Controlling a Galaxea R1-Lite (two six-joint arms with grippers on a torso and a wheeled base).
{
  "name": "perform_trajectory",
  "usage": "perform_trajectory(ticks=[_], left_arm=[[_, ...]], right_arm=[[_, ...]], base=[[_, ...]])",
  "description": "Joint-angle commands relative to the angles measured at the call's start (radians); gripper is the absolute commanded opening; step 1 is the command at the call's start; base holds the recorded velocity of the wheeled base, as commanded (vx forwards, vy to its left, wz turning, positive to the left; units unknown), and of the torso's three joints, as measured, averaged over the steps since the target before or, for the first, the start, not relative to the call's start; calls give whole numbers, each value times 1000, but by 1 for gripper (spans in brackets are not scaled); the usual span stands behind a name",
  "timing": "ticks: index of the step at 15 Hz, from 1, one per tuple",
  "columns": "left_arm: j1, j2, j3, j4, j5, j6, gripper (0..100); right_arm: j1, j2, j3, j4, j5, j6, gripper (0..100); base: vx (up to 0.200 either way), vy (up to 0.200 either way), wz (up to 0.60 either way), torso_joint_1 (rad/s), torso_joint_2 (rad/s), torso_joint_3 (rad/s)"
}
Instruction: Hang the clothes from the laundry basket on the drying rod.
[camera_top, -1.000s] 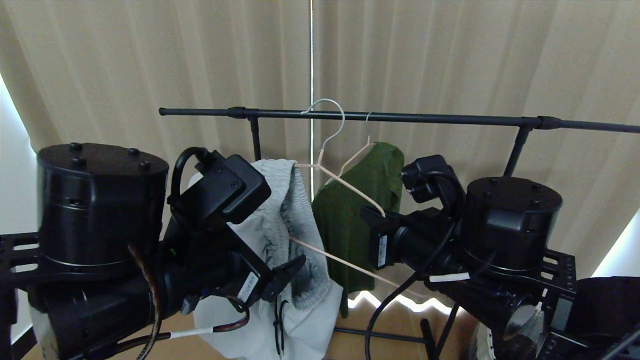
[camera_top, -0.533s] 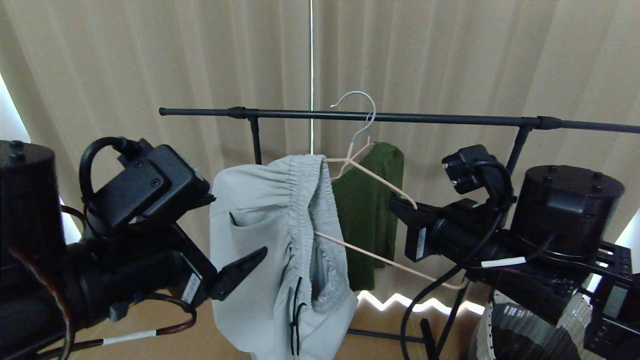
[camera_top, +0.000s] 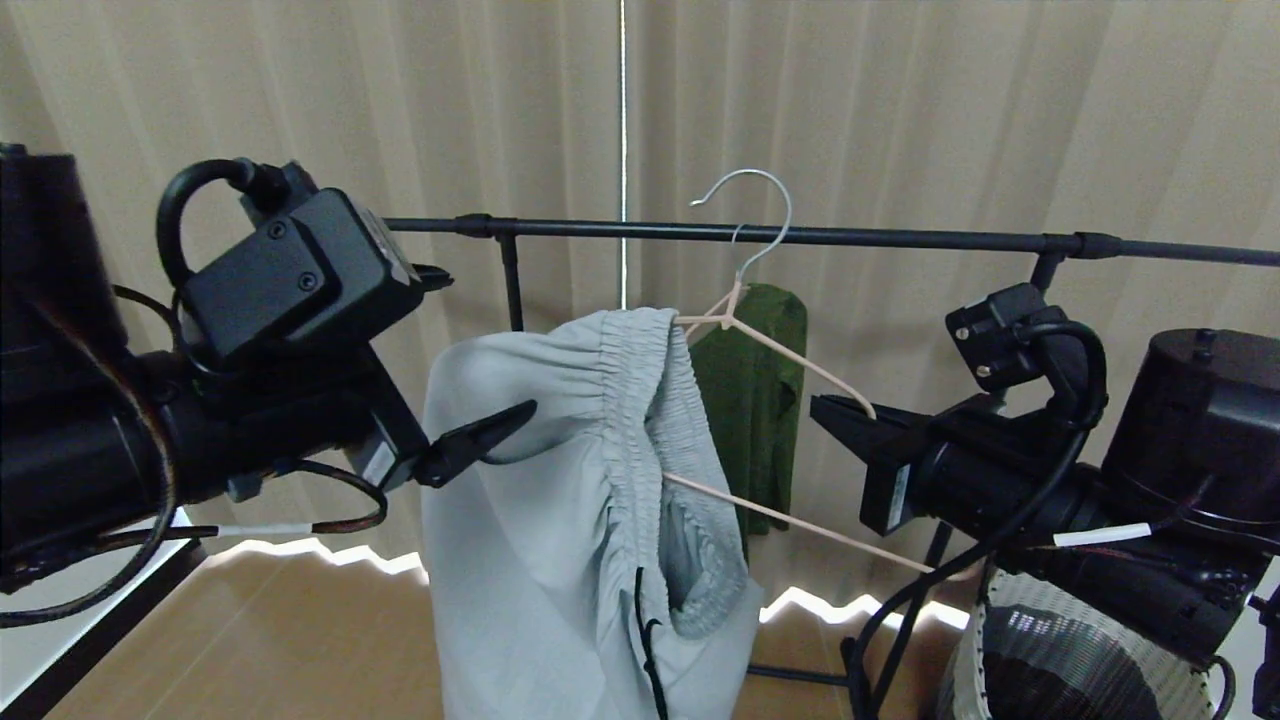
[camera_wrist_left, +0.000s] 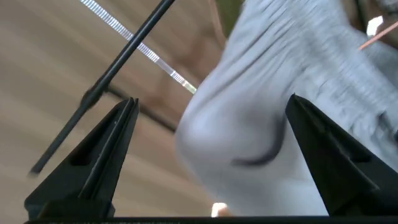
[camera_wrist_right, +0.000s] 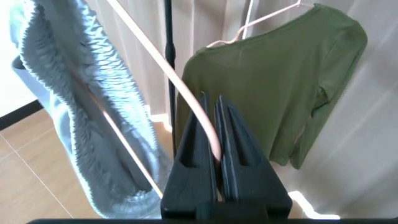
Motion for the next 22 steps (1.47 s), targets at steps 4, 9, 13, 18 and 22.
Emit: perform_trajectory(ticks=[4, 9, 13, 18, 22], left_arm=[[-18, 105, -57, -6, -14, 71, 100], [-18, 136, -81, -29, -16, 73, 100], [-20, 136, -78, -29, -22, 73, 0], [-18, 136, -72, -29, -29, 71, 0], [-16, 128, -46, -44, -26, 70, 0]], right_arm=[[50, -4, 14, -5, 6, -2, 0], [89, -8, 23, -12, 28, 1, 0], [118, -17, 33, -13, 29, 1, 0], [122, -18, 31, -13, 29, 1, 0], [122, -18, 33, -38, 29, 0, 0]], base=[[0, 0, 0, 0, 0, 0], [0, 0, 0, 0, 0, 0], [0, 0, 0, 0, 0, 0], [0, 0, 0, 0, 0, 0], [0, 0, 0, 0, 0, 0]])
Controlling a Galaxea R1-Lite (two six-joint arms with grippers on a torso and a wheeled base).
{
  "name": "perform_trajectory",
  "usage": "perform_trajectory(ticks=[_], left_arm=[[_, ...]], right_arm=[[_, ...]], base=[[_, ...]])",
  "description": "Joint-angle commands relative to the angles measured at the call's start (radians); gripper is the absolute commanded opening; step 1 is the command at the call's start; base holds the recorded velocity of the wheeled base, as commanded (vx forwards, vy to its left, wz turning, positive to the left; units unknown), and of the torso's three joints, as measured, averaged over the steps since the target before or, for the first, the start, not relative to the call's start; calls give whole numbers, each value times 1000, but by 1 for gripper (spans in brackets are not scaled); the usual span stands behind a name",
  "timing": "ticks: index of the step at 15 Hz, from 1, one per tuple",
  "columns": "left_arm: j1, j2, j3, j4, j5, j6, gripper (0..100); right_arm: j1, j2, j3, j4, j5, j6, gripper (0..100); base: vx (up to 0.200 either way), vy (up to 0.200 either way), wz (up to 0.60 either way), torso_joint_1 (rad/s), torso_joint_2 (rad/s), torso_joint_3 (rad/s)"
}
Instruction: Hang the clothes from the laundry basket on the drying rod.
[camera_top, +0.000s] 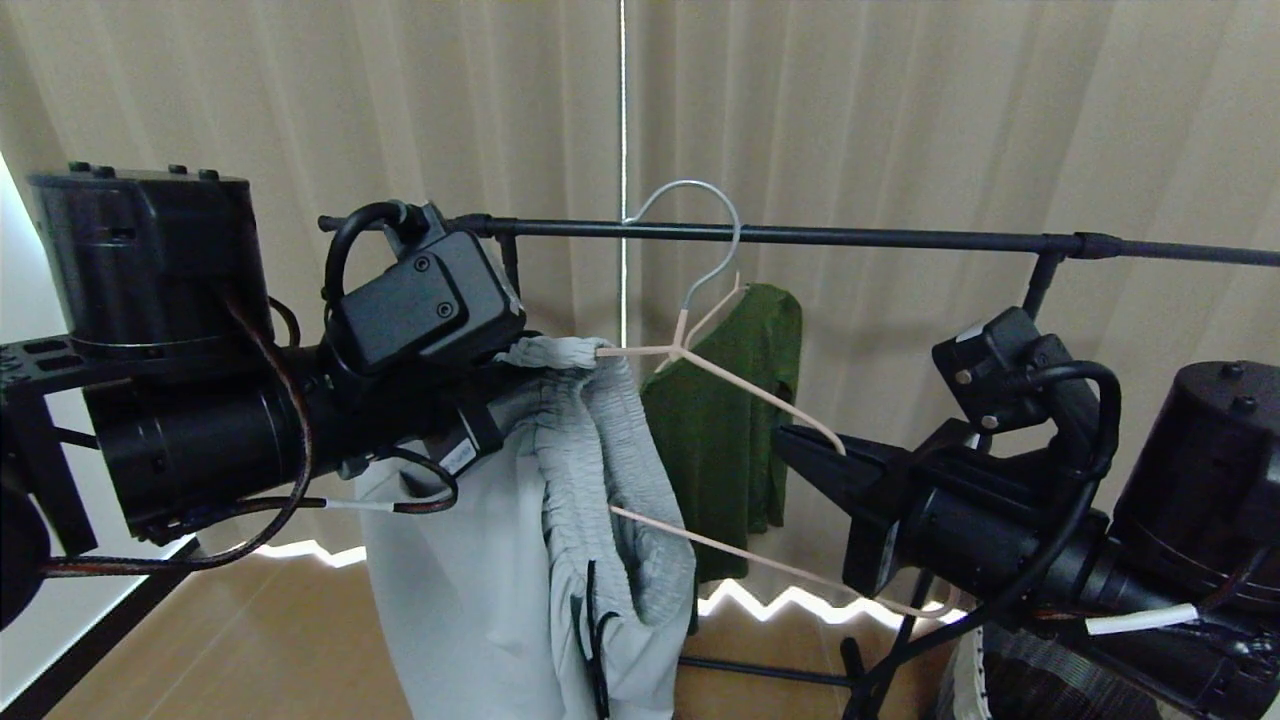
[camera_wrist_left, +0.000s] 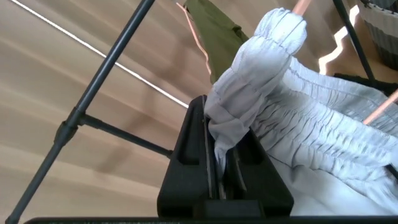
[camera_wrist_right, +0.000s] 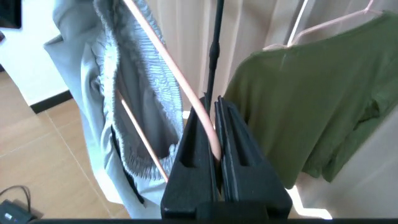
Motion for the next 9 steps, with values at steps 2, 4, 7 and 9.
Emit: perform_trajectory(ticks=[2, 4, 7, 9], left_arm=[[3, 1, 39, -80, 8, -2, 0], [19, 1, 48, -93, 60, -5, 0], [54, -2, 82, -96, 237, -40, 0], [54, -5, 112, -96, 333, -138, 0]], right_arm=[[0, 5, 8, -2, -2, -3, 100], [-3, 14, 9, -7, -8, -44, 100], [-29, 2, 11, -15, -11, -72, 100], [-35, 10, 35, -88, -8, -73, 100]], base=[[0, 0, 0, 0, 0, 0], [0, 0, 0, 0, 0, 0], [0, 0, 0, 0, 0, 0], [0, 0, 0, 0, 0, 0]])
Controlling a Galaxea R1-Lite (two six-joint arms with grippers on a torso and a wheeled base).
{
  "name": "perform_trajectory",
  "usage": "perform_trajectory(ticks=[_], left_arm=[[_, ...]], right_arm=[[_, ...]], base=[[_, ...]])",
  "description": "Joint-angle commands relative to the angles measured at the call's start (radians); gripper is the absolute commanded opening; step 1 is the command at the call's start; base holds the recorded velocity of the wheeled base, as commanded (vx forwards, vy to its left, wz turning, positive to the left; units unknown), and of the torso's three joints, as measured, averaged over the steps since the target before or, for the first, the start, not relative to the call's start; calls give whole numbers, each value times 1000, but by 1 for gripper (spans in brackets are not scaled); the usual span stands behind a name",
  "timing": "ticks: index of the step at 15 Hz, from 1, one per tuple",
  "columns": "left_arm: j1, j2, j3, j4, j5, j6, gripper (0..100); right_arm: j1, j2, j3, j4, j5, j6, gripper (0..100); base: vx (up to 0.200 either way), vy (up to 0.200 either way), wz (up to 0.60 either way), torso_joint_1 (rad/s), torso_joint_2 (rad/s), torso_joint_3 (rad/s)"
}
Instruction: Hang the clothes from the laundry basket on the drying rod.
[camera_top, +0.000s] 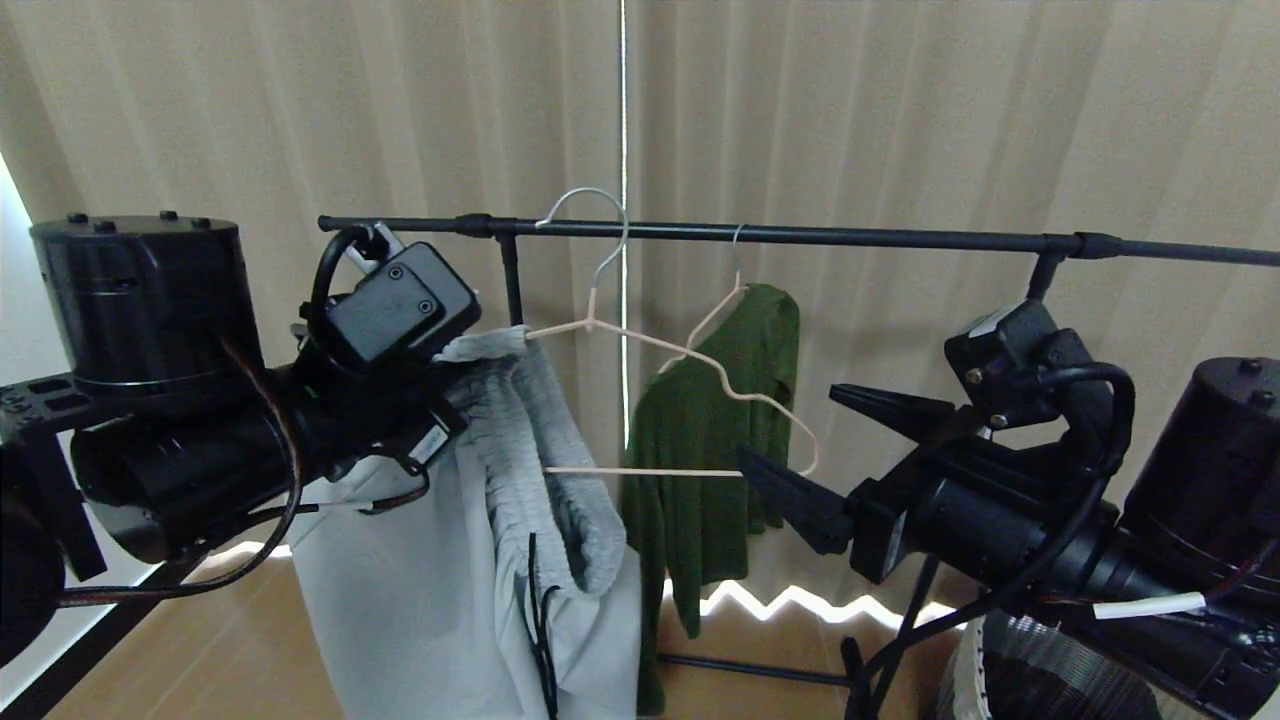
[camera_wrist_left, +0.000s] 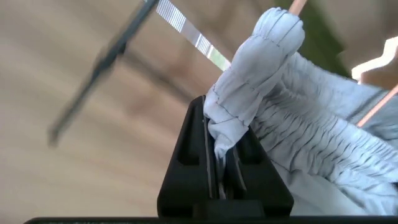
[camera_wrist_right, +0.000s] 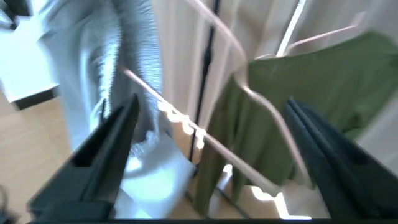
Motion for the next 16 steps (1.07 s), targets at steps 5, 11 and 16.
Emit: perform_trajectory(ticks=[5, 11, 16], left_arm=[[-19, 0, 10, -106, 113, -215, 0], [-102, -26, 7, -198, 103, -266, 0], [-203, -63, -3, -198, 104, -258, 0]], right_arm=[[18, 34, 101, -65, 7, 1, 100], [48, 116, 75, -96, 7, 1, 100], [48, 199, 45, -160, 7, 0, 100]], base=[[0, 0, 0, 0, 0, 0], [0, 0, 0, 0, 0, 0], [0, 0, 0, 0, 0, 0]])
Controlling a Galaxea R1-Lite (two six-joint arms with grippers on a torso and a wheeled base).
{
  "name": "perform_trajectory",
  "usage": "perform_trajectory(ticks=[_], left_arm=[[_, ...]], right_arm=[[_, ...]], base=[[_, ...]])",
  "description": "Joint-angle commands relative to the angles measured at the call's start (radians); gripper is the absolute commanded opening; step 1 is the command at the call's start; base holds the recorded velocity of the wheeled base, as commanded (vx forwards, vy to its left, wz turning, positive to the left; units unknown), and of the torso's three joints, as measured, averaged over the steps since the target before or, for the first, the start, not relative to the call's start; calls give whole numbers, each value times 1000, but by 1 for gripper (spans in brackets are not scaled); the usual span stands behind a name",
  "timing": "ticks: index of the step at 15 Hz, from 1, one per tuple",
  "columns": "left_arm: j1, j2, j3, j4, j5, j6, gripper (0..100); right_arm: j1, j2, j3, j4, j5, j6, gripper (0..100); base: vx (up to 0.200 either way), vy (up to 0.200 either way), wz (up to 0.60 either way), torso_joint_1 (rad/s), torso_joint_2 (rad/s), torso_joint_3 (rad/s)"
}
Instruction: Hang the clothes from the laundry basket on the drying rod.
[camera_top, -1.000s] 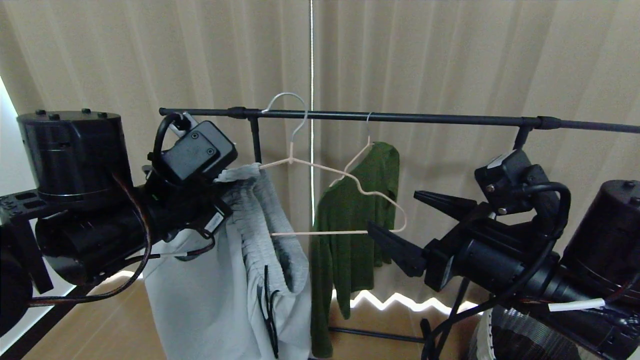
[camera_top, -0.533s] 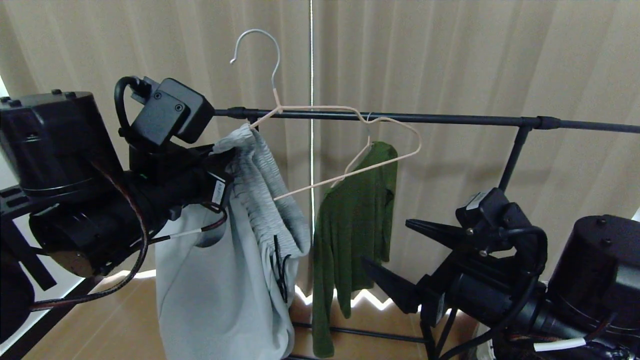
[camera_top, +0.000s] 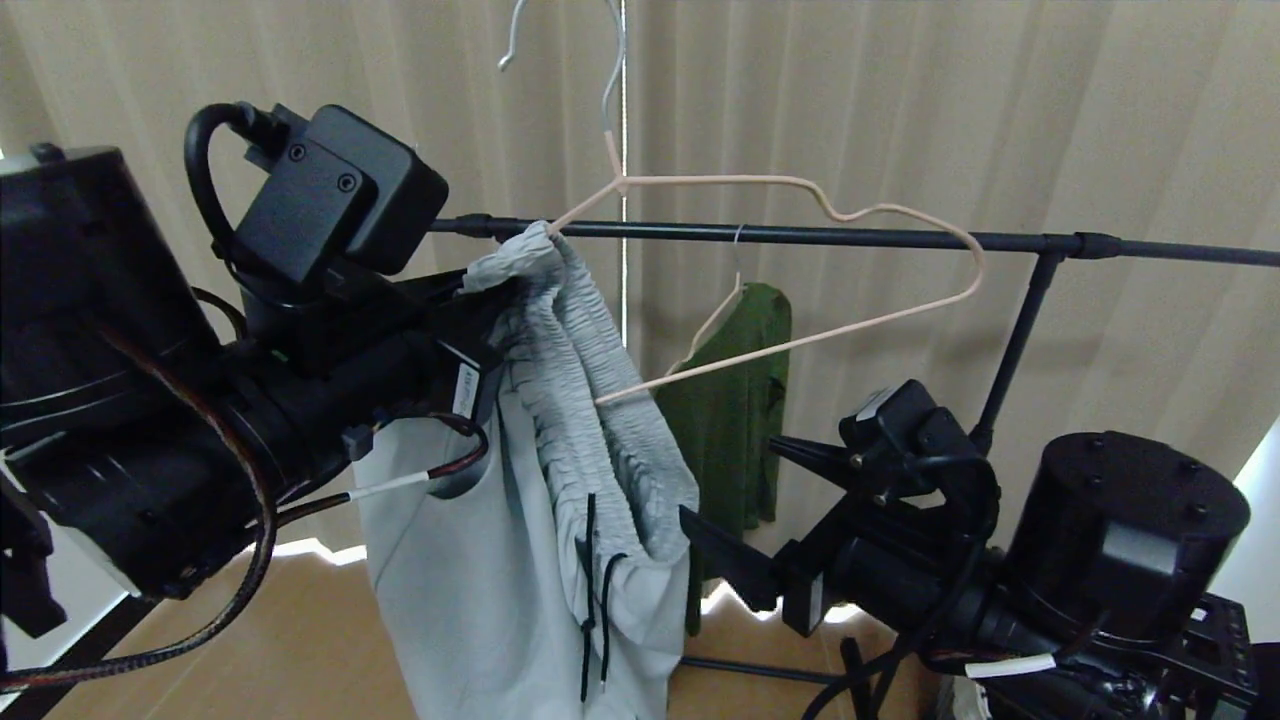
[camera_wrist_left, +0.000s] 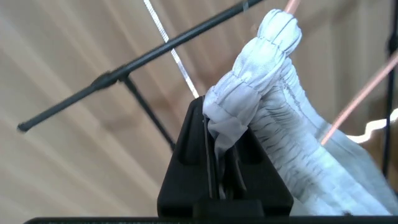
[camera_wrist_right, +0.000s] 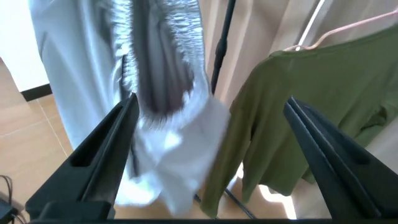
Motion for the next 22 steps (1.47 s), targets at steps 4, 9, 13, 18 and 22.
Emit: perform_trajectory(ticks=[4, 9, 13, 18, 22], left_arm=[[-31, -19, -23, 0, 1, -1, 0], [-31, -46, -20, 0, -1, -4, 0], [-25, -55, -15, 0, -1, -5, 0], [65, -75, 87, 1, -1, 30, 0], [137, -103, 209, 0, -2, 114, 0]], right_arm=[[1, 48, -8, 0, 0, 1, 100], [1, 61, -5, 0, -2, 3, 0], [-36, 35, 4, 0, -9, 1, 0], [-202, -28, 15, 4, -9, -3, 0], [-312, -74, 4, 12, -8, -22, 0]], base=[[0, 0, 0, 0, 0, 0], [0, 0, 0, 0, 0, 0], [0, 0, 0, 0, 0, 0], [0, 0, 0, 0, 0, 0], [0, 0, 0, 0, 0, 0]])
